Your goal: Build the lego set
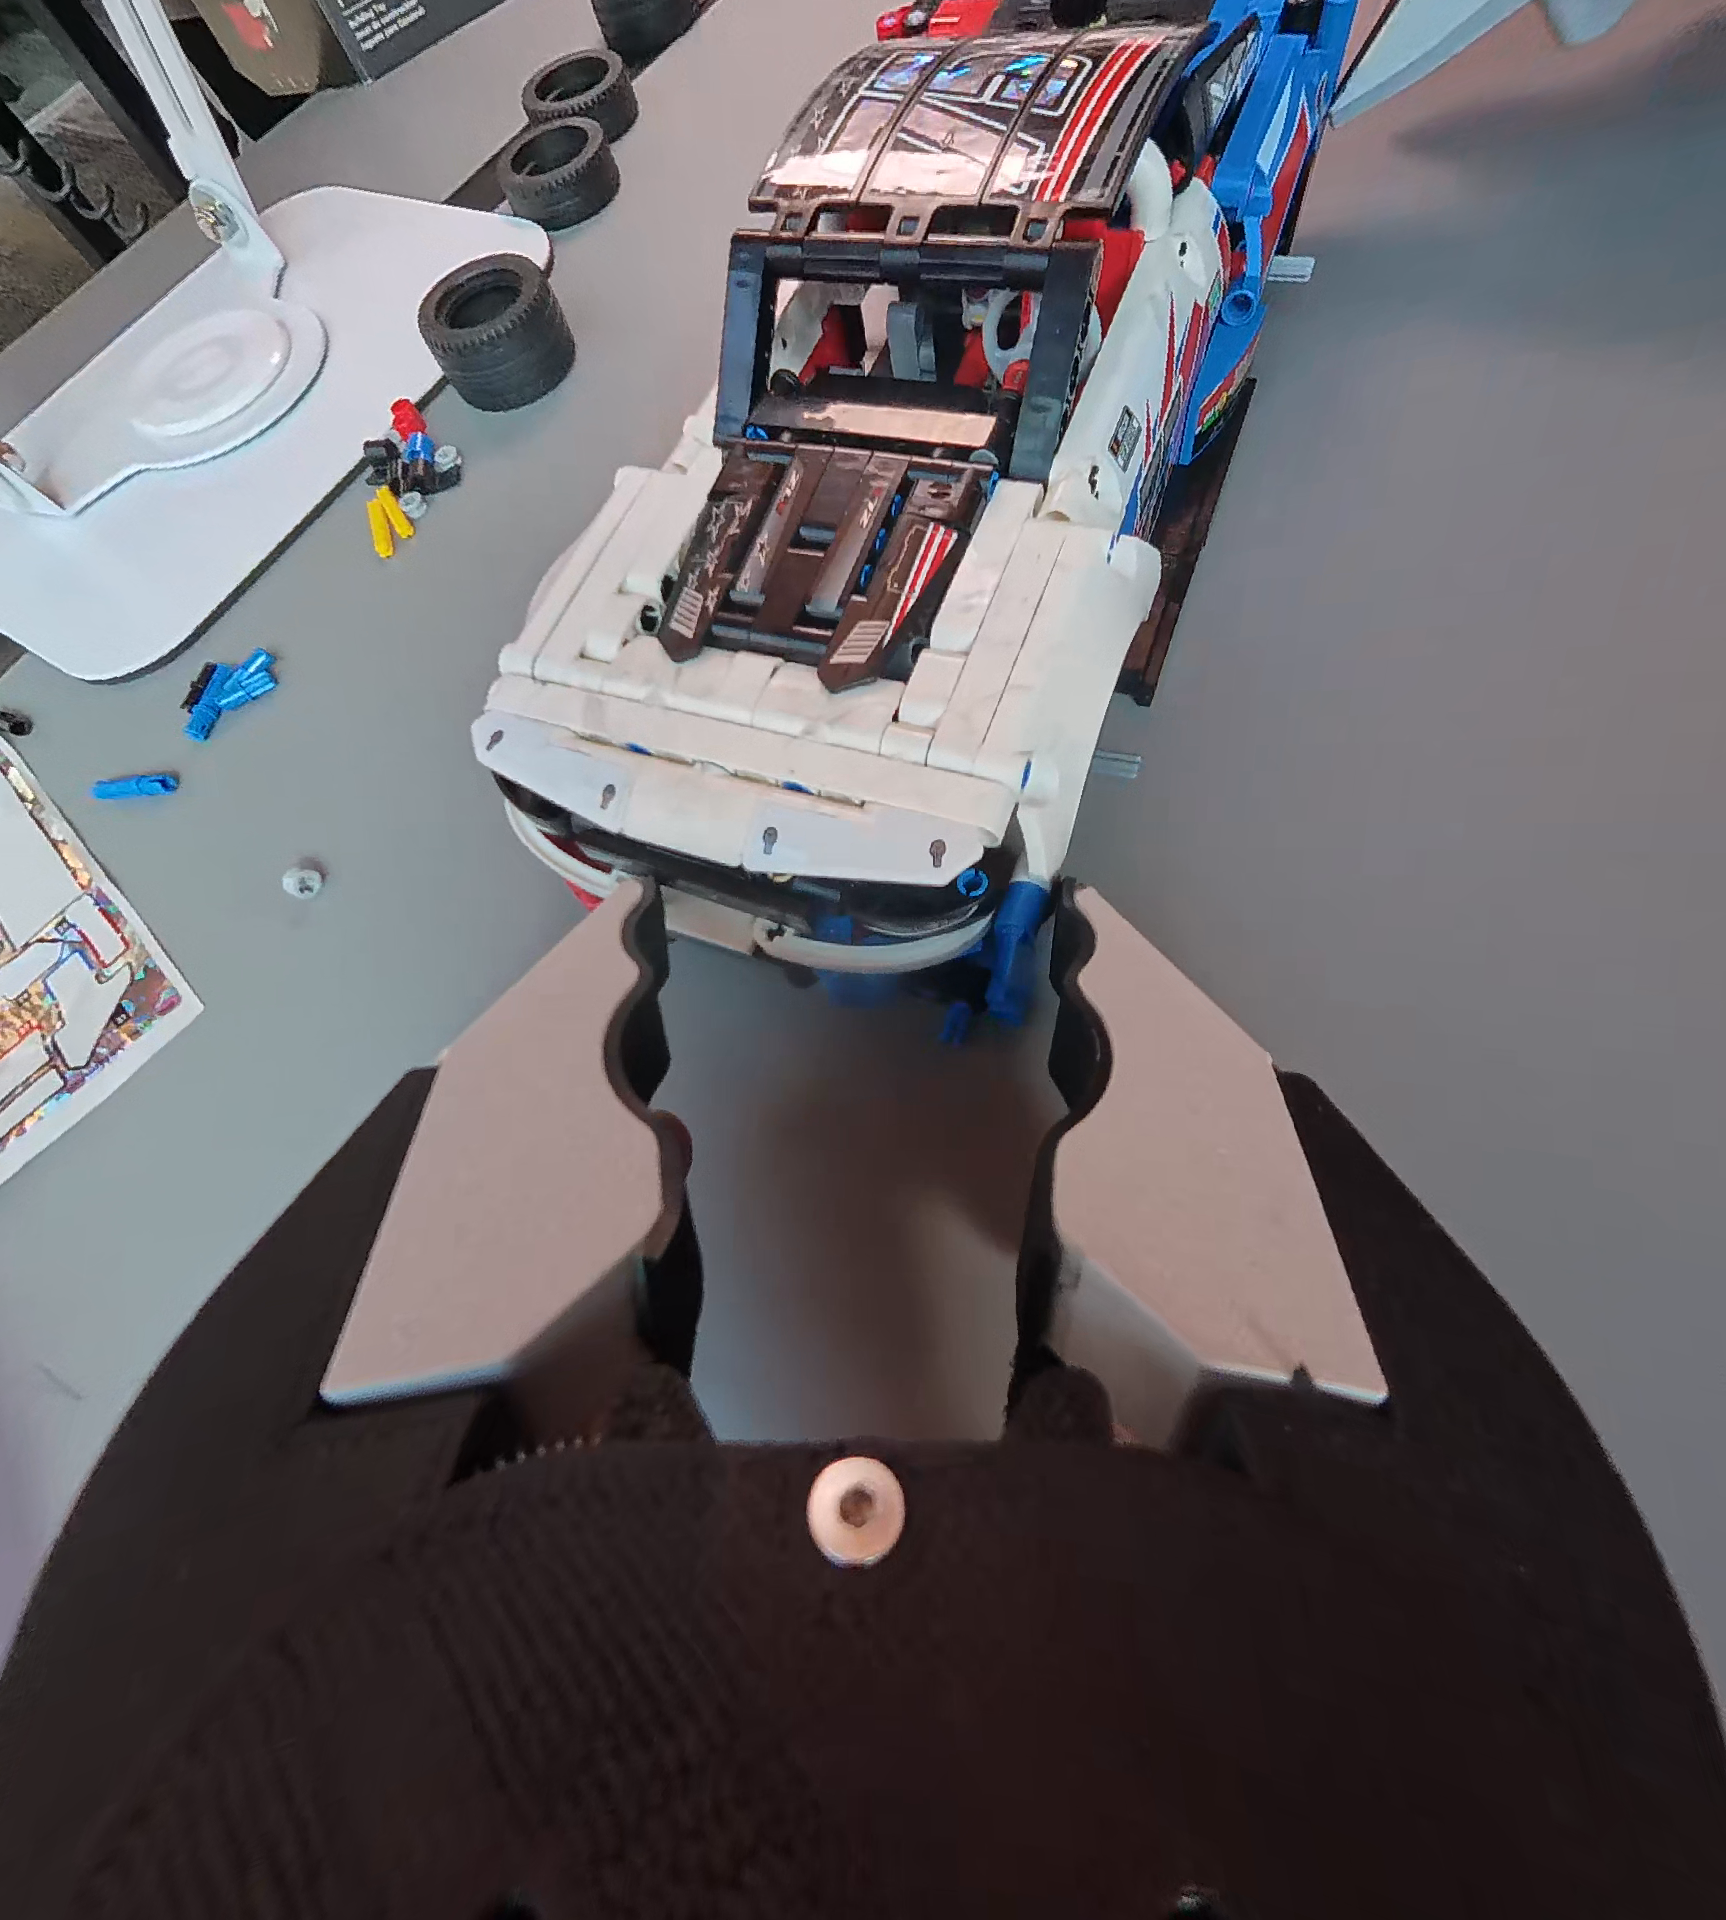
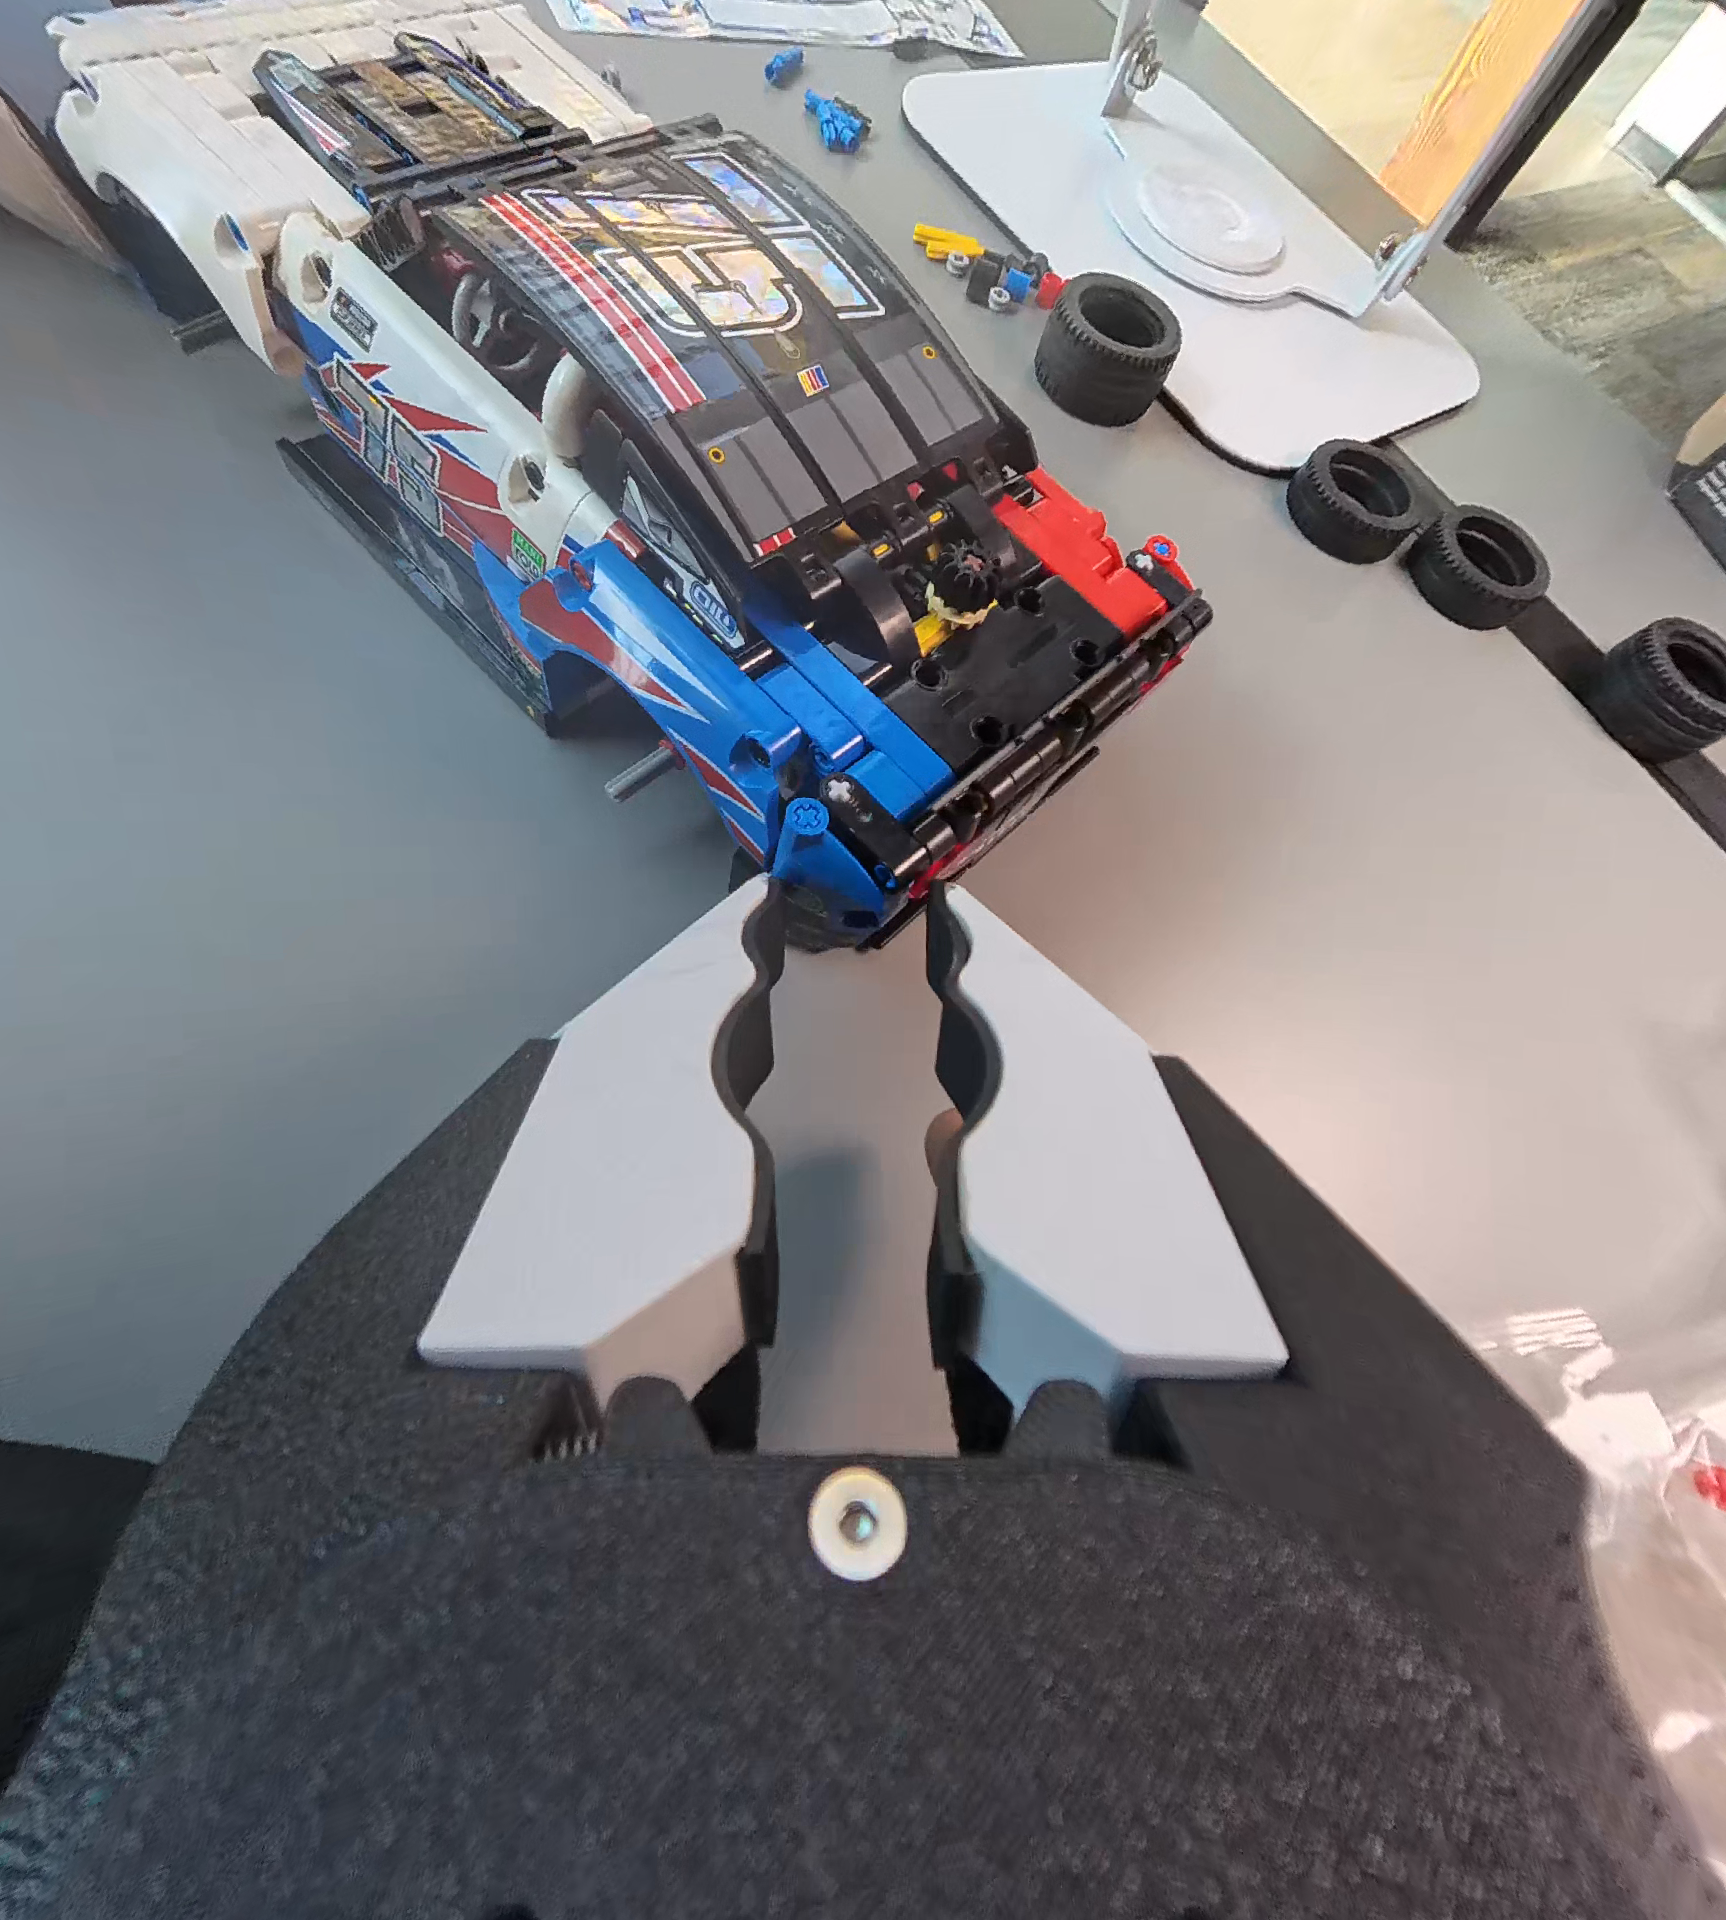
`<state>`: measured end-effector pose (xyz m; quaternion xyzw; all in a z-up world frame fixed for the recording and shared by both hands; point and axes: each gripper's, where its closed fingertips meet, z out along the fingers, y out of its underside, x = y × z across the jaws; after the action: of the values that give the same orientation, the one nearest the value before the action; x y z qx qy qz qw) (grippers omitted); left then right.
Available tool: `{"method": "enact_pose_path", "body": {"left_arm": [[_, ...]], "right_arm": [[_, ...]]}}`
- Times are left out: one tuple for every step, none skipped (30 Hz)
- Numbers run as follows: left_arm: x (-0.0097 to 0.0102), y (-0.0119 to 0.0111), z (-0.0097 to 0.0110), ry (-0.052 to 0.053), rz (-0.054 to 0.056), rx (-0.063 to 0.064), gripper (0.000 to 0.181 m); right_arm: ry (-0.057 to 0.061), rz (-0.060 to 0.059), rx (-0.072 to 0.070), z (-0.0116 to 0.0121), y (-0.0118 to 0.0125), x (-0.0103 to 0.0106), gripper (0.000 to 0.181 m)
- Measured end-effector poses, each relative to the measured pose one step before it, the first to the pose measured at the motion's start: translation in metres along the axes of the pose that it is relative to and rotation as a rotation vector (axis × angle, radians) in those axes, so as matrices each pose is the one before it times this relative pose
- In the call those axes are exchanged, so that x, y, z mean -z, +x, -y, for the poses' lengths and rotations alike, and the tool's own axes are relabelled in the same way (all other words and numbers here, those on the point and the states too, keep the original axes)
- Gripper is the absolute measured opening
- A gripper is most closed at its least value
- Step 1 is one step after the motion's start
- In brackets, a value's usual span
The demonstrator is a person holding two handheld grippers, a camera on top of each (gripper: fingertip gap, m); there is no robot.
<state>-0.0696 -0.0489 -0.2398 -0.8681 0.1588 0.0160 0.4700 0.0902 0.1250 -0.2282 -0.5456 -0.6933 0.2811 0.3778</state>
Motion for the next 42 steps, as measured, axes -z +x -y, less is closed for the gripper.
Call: {"method": "enact_pose_path", "body": {"left_arm": [[-0.00072,-0.00041,0.00039,-0.0016,0.0000,-0.0003,0.073],[-0.00062,0.00010,0.00063,0.0014,-0.0022,-0.0001,0.073],[-0.00050,0.00108,0.00088,0.0042,-0.0071,-0.0002,0.072],[-0.00050,0.00278,0.00152,0.0069,-0.0148,-0.0010,0.071],[-0.00035,0.00387,0.00190,0.0070,-0.0192,-0.0019,0.070],[-0.00027,0.00425,0.00178,0.0058,-0.0193,-0.0012,0.069],[-0.00006,0.00372,0.00206,0.0058,-0.0145,0.0043,0.068],[0.00045,0.00253,0.00145,0.0044,-0.0046,0.0054,0.066],[0.00122,0.00191,0.00074,0.0041,-0.0022,-0.0056,0.067],[0.00195,0.00078,-0.00063,0.0015,0.0015,-0.0084,0.067],[0.00234,0.00045,-0.00191,-0.0006,-0.0005,-0.0056,0.068],[0.00254,0.00036,-0.00250,0.0009,-0.0024,-0.0017,0.068],[0.00245,-0.00028,-0.00257,0.0017,0.0004,0.0015,0.068],[0.00191,-0.00019,-0.00256,0.0007,-0.0004,0.0025,0.068],[0.00115,-0.00011,-0.00218,-0.0017,-0.0003,0.0040,0.069],[0.00051,-0.00077,-0.00134,-0.0047,0.0039,0.0038,0.069],[0.00006,0.00007,-0.00007,-0.0012,0.0019,-0.0023,0.069],[-0.00038,0.00046,0.00003,-0.0014,0.0005,-0.0052,0.069],[-0.00076,0.00057,-0.00059,-0.0060,0.0015,-0.0053,0.069],[-0.00081,0.00088,-0.00106,-0.0081,-0.0003,-0.0079,0.070],[-0.00071,0.00069,-0.00063,-0.0062,0.0019,-0.0093,0.071],[-0.00025,0.00058,-0.00025,-0.0024,0.0017,-0.0082,0.071],[-0.00011,-0.00007,0.00020,0.0005,0.0046,-0.0050,0.071],[0.00036,-0.00041,0.00083,0.0053,0.0053,-0.0017,0.070],[0.00065,0.00043,0.00159,0.0095,-0.0010,0.0017,0.068],[0.00108,-0.00008,0.00251,0.0154,0.0016,0.0054,0.065],[0.00121,-0.00108,0.00342,0.0202,0.0081,0.0037,0.063],[0.00143,-0.00150,0.00364,0.0213,0.0091,0.0022,0.061],[0.00161,-0.00242,0.00399,0.0236,0.0142,0.0046,0.060],[0.00187,-0.00319,0.00488,0.0284,0.0172,0.0085,0.060],[0.00219,-0.00329,0.00563,0.0325,0.0145,0.0148,0.060],[0.00257,-0.00385,0.00643,0.0369,0.0164,0.0201,0.060],[0.00319,-0.00444,0.00749,0.0439,0.0196,0.0202,0.061],[0.00354,-0.00530,0.00855,0.0494,0.0251,0.0181,0.061],[0.00412,-0.00663,0.00921,0.0530,0.0343,0.0157,0.062],[0.00432,-0.00759,0.00903,0.0529,0.0389,0.0137,0.062],[0.00433,-0.00836,0.00840,0.0497,0.0419,0.0126,0.062],[0.00424,-0.00877,0.00709,0.0431,0.0415,0.0114,0.061],[0.00387,-0.00887,0.00556,0.0354,0.0398,0.0106,0.061],[0.00343,-0.00863,0.00455,0.0283,0.0373,0.0102,0.061],[0.00272,-0.00747,0.00389,0.0227,0.0303,0.0101,0.061],[0.00221,-0.00592,0.00361,0.0195,0.0227,0.0108,0.060]], "right_arm": [[0.0219,0.0020,-0.0062,-0.00004,0.00111,-0.00004,0.024],[0.0163,0.0004,-0.0099,-0.00065,0.00103,0.00060,0.024],[0.0055,-0.0062,-0.0074,-0.00121,0.00206,0.00112,0.024],[0.0017,-0.0190,-0.0055,-0.00166,0.00411,0.00087,0.025],[0.0053,-0.0287,-0.0067,-0.00160,0.00563,0.00049,0.024],[0.0057,-0.0296,-0.0122,-0.00155,0.00578,0.00008,0.021],[-0.0033,-0.0189,-0.0161,-0.00110,0.00391,-0.00016,0.020],[0.0023,-0.0085,-0.0076,0.00035,0.00182,0.00010,0.019],[0.0050,-0.0033,0.0016,0.00067,0.00025,0.00045,0.019],[0.0092,-0.0092,0.0061,0.00108,0.00052,0.00088,0.020],[0.0124,-0.0160,0.0088,0.00149,0.00103,0.00134,0.020],[0.0138,-0.0180,0.0095,0.00179,0.00113,0.00155,0.020],[0.0143,-0.0179,0.0077,0.00176,0.00143,0.00158,0.020],[0.0139,-0.0167,0.0052,0.00176,0.00150,0.00139,0.020],[0.0161,-0.0177,0.0024,0.00206,0.00213,0.00141,0.019],[0.0222,-0.0210,-0.0006,0.00284,0.00323,0.00146,0.019],[0.0225,-0.0161,-0.0051,0.00288,0.00330,0.00129,0.019],[0.0188,-0.0130,-0.0108,0.00245,0.00327,0.00109,0.019],[0.0160,-0.0094,-0.0146,0.00188,0.00316,0.00106,0.019],[0.0168,-0.0075,-0.0164,0.00200,0.00284,0.00117,0.019],[0.0189,-0.0102,-0.0166,0.00227,0.00319,0.00140,0.019],[0.0191,-0.0104,-0.0168,0.00237,0.00325,0.00146,0.019],[0.0195,-0.0104,-0.0187,0.00237,0.00334,0.00143,0.021],[0.0174,-0.0053,-0.0203,0.00207,0.00279,0.00135,0.021],[0.0124,-0.0018,-0.0217,0.00138,0.00242,0.00097,0.022],[0.0116,-0.0052,-0.0217,0.00126,0.00299,0.00097,0.023],[0.0128,-0.0021,-0.0202,0.00148,0.00244,0.00082,0.023],[0.0075,-0.0002,-0.0195,0.00085,0.00208,0.00059,0.023],[0.0038,-0.0019,-0.0177,0.00031,0.00203,0.00051,0.023],[0.0037,-0.0004,-0.0143,0.00034,0.00158,0.00031,0.023],[0.0040,-0.0004,-0.0100,0.00038,0.00109,0.00040,0.023],[0.0047,-0.0008,-0.0053,0.00054,0.00077,0.00044,0.023],[0.0035,0.0020,-0.0007,0.00052,-0.00013,0.00012,0.023],[0.0030,0.0028,0.0032,0.00034,-0.00083,0.00005,0.023],[0.0022,-0.0002,0.0058,0.00041,-0.00070,-0.00016,0.022],[0.0005,0.0001,0.0081,0.00006,-0.00089,-0.00040,0.022],[-0.0021,0.0014,0.0079,-0.00017,-0.00103,-0.00042,0.022],[-0.0015,-0.0003,0.0047,-0.00017,-0.00036,-0.00033,0.022],[0.0042,-0.0026,0.0008,0.00053,0.00042,0.00012,0.022],[0.0081,-0.0031,-0.0029,0.00102,0.00090,0.00040,0.022],[0.0059,-0.0026,-0.0068,0.00066,0.00116,0.00049,0.021],[0.0058,-0.0056,-0.0080,0.00067,0.00150,0.00049,0.021]]}}
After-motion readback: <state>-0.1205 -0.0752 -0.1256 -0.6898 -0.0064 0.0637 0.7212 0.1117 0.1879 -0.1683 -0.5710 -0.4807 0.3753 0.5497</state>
